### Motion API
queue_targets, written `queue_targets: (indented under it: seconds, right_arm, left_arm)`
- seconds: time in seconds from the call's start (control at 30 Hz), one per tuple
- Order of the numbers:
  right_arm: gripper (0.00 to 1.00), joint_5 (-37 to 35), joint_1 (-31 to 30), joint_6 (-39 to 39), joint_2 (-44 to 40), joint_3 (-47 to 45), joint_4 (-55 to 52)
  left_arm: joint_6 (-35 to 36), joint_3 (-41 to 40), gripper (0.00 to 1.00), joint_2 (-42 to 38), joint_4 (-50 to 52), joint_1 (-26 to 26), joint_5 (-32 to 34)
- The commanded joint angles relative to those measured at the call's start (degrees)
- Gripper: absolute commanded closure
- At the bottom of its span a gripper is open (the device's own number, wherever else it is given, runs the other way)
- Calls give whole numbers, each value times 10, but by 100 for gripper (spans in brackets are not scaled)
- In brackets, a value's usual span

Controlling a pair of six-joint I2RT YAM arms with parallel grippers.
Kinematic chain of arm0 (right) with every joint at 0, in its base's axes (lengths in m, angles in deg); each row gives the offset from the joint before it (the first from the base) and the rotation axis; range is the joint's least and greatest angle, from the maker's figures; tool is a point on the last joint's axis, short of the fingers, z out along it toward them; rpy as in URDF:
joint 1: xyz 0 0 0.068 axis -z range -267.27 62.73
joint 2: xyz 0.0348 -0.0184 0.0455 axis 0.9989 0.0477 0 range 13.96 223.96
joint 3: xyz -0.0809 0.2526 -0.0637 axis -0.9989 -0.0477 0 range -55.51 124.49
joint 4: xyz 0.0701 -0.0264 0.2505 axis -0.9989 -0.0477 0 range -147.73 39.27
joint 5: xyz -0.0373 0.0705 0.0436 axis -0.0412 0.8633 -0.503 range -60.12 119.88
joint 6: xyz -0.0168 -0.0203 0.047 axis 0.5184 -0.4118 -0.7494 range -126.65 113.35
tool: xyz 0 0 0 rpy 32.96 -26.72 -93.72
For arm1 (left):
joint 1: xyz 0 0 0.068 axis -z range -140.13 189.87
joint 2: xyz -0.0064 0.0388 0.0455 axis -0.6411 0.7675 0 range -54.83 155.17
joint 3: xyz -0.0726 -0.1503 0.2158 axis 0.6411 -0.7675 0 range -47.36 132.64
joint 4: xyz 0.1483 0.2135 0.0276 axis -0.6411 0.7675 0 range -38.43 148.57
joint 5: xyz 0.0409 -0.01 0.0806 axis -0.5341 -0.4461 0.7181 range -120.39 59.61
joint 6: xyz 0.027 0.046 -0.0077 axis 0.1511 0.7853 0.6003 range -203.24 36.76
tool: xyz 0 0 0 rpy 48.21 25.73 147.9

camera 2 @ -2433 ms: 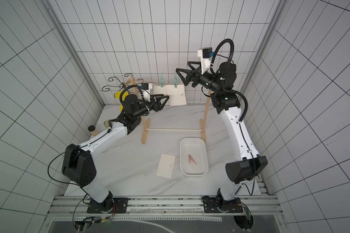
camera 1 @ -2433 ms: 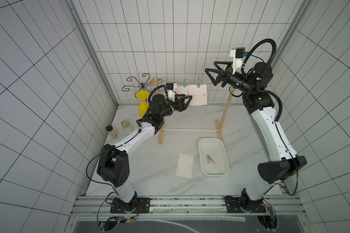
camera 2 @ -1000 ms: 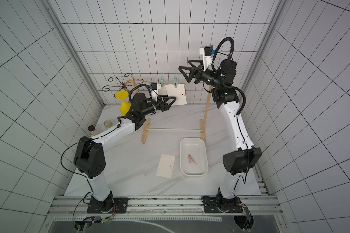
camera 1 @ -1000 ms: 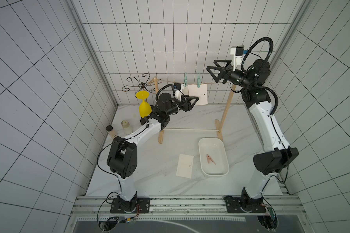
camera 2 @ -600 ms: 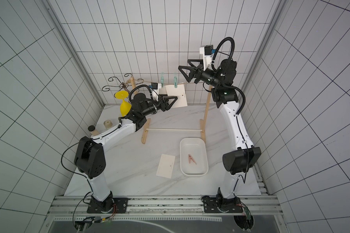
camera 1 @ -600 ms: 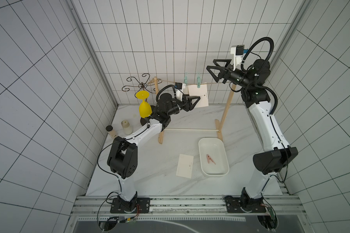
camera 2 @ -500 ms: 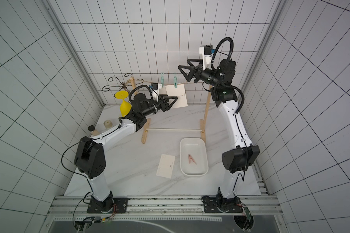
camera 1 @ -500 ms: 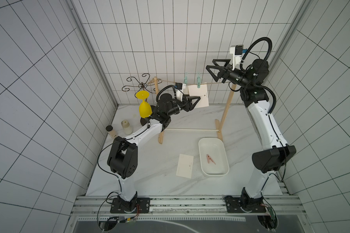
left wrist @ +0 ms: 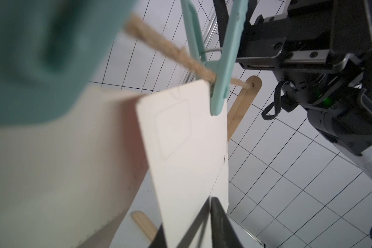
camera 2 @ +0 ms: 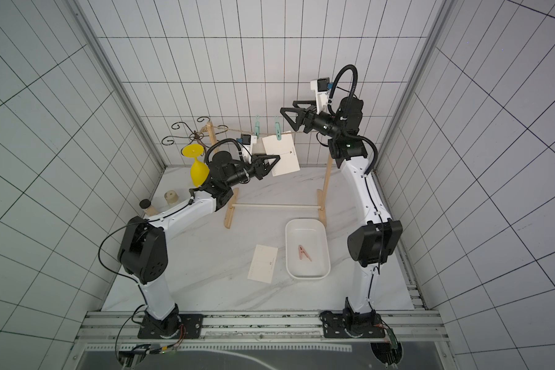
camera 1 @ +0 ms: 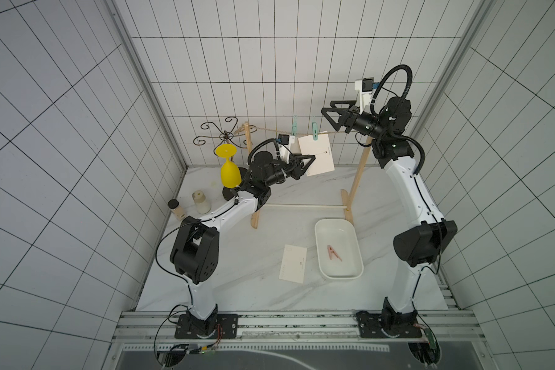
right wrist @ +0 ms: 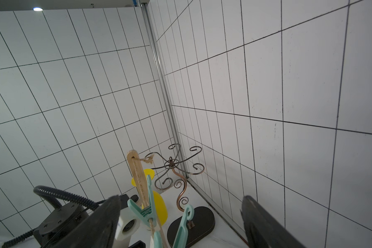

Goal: Remove the postcards from the strings
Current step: Pinch the postcard on the clothesline, then remove the clamp from the clothesline.

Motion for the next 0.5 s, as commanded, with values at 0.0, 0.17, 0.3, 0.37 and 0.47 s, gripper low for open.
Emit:
queue_targets:
  seconds: [0.0,0.17,0.3,0.37,0.47]
  right_arm:
    - [11,10,-6,8,11,49,1]
    - [11,2,-14,41,16,54,-28]
    - [11,4,-19,60,20,55,-45]
    - [11,4,-22,68,22,56,-51]
    - [10,4,-28,82,25,57,-61]
  left_arm:
    - [-10,-5,90,4,-23,-1,-15]
    - [-15,-5,100,6,-30,-7,-27]
    - [-15,-5,100,6,-32,-15,-42]
    - [-15,-4,100,6,-31,-19,-51]
    - [-13,-5,100,5,-30,-25,-62]
